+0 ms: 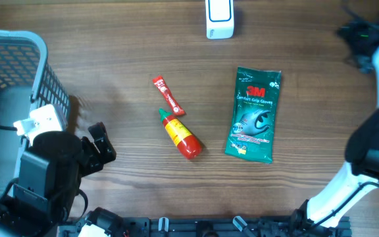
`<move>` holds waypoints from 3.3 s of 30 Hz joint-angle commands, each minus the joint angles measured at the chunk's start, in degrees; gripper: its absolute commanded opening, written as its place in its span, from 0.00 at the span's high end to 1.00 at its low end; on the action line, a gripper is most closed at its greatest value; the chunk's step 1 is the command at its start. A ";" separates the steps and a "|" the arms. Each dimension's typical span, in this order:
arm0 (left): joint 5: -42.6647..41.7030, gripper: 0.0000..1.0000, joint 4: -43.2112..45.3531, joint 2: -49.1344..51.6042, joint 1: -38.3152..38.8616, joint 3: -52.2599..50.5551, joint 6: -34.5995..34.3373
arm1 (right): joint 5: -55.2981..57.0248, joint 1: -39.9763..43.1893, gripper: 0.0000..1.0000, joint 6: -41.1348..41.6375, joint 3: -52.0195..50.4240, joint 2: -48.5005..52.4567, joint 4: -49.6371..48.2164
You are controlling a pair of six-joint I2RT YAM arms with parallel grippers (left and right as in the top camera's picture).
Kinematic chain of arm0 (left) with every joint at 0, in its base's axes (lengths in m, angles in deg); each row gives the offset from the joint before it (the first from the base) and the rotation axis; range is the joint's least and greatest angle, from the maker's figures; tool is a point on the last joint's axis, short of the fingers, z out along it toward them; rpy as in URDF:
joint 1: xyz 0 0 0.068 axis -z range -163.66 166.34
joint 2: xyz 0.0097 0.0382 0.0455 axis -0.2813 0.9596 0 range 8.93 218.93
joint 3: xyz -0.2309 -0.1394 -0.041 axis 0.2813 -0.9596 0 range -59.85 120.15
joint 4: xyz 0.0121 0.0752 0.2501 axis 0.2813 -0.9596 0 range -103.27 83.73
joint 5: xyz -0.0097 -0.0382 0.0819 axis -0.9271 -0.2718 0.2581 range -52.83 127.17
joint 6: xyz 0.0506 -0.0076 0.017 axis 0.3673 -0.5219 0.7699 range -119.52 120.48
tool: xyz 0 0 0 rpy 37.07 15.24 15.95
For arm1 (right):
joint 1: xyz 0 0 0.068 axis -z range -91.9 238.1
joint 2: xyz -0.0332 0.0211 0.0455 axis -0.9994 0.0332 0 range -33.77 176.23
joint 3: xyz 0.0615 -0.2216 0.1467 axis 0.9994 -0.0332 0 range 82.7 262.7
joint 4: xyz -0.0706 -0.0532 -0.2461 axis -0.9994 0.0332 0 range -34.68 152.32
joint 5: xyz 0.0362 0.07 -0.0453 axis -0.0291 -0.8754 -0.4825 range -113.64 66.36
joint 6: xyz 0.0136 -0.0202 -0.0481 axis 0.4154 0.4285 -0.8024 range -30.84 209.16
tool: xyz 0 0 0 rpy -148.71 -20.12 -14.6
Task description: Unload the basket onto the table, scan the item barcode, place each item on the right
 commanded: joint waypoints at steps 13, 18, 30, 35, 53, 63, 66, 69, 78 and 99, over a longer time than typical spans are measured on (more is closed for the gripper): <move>0.55 0.00 0.11 0.00 0.22 0.07 -0.35 | 9.14 -37.24 0.00 -6.95 -13.62 -0.87 12.52; 0.55 0.00 0.11 0.00 0.22 0.07 -0.35 | 9.90 -38.82 0.00 -12.81 -23.71 -0.87 11.30; 0.55 0.00 0.11 0.00 0.22 0.07 -0.35 | -3.17 -38.82 0.96 -12.28 -36.85 -0.79 -0.24; 0.55 0.00 0.11 0.00 0.22 0.07 -0.35 | -33.18 -36.92 0.95 -21.90 -26.45 -3.41 -0.20; 0.55 0.00 0.11 0.00 0.22 0.07 -0.35 | -90.03 -34.18 0.95 -40.68 -24.11 -7.76 -36.48; 0.55 0.00 0.11 0.00 0.22 0.07 -0.35 | -90.01 -34.51 0.95 -1.64 -24.11 -7.74 -40.76; 0.55 0.00 0.11 0.00 0.22 0.07 -0.35 | -89.99 -34.51 0.96 13.25 -24.11 -7.74 -42.05; 0.55 0.00 0.11 0.00 0.22 0.07 -0.35 | -89.99 -34.51 0.96 28.24 -24.11 -7.74 -43.71; 0.55 0.00 0.11 0.00 0.22 0.07 -0.35 | -89.94 -34.51 0.89 54.18 -24.11 -7.74 -44.76; 0.55 0.00 0.11 0.00 0.22 0.07 -0.35 | -84.19 -34.62 0.96 31.43 -24.17 -7.63 -61.99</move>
